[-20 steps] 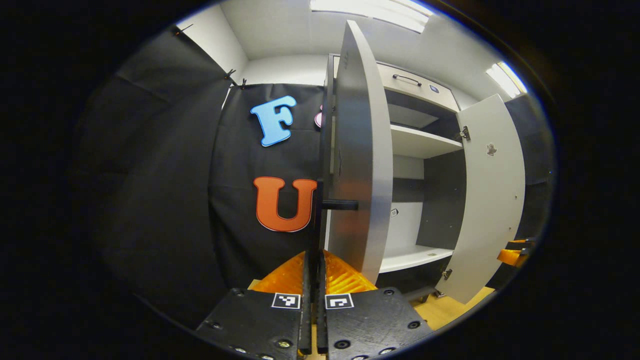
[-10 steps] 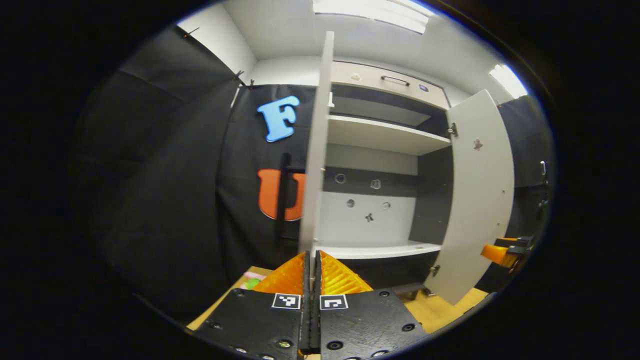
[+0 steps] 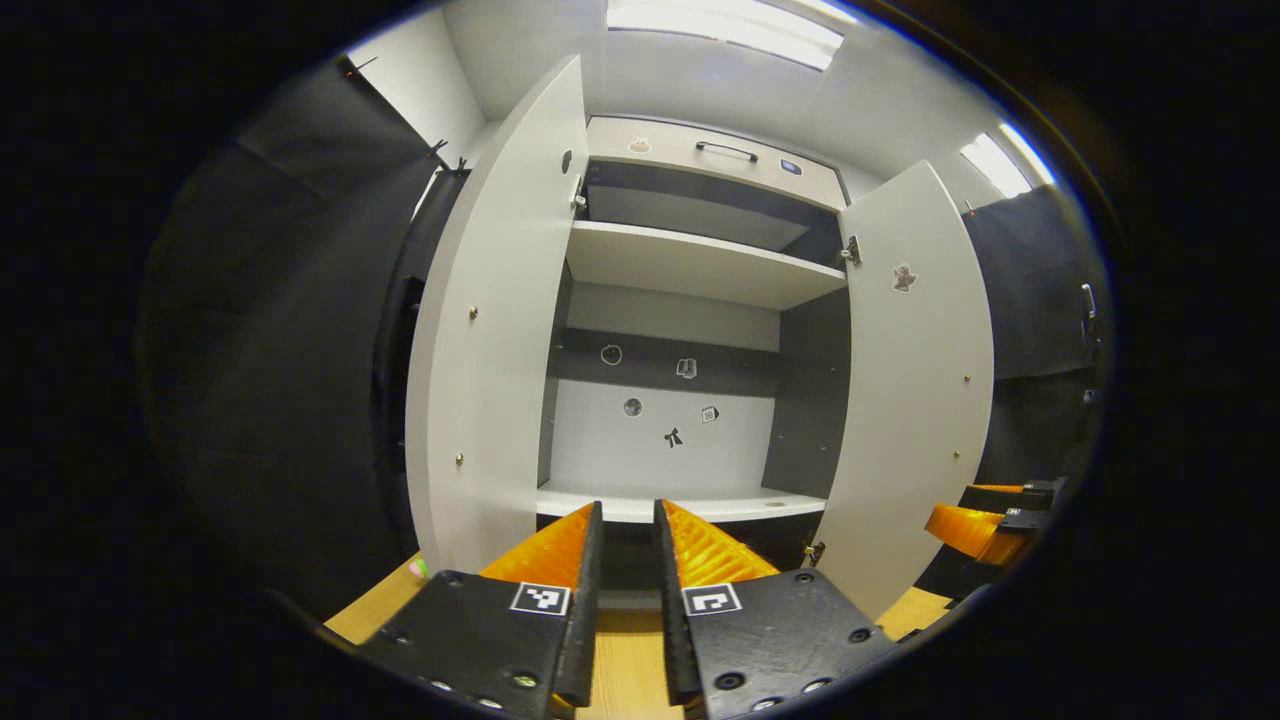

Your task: Open the right door of the double-door shoe cabinet with the right hand, and open the left door with the left hand.

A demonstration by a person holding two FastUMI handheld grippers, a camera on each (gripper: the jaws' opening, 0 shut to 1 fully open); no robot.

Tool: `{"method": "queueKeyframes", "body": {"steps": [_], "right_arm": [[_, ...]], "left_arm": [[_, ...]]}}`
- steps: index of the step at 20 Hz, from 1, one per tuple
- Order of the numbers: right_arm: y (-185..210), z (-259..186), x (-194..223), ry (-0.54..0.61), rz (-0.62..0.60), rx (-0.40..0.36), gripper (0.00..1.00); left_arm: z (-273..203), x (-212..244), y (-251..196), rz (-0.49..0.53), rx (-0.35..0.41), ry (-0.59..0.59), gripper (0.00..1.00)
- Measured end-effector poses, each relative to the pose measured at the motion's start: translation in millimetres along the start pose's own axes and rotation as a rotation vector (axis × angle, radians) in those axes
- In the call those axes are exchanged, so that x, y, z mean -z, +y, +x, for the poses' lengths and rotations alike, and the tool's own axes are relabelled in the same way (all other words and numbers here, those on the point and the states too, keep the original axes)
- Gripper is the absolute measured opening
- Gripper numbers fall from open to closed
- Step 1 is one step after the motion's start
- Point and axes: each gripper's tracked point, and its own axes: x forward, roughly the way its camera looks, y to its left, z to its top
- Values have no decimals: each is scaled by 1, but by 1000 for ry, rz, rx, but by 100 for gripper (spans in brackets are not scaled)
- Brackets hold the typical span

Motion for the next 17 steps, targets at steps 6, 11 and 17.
{"method": "queueKeyframes", "body": {"steps": [6, 11, 17], "right_arm": [[-8, 2, -3, -12, 15, 7, 89], [-8, 3, -5, -25, 16, 1, 89], [-10, 5, -4, -22, 26, -2, 89]], "left_arm": [[1, -1, -6, 42, 3, -9, 77], [5, 9, -6, 67, -18, 16, 96], [5, 12, -5, 70, -27, 22, 96]]}}
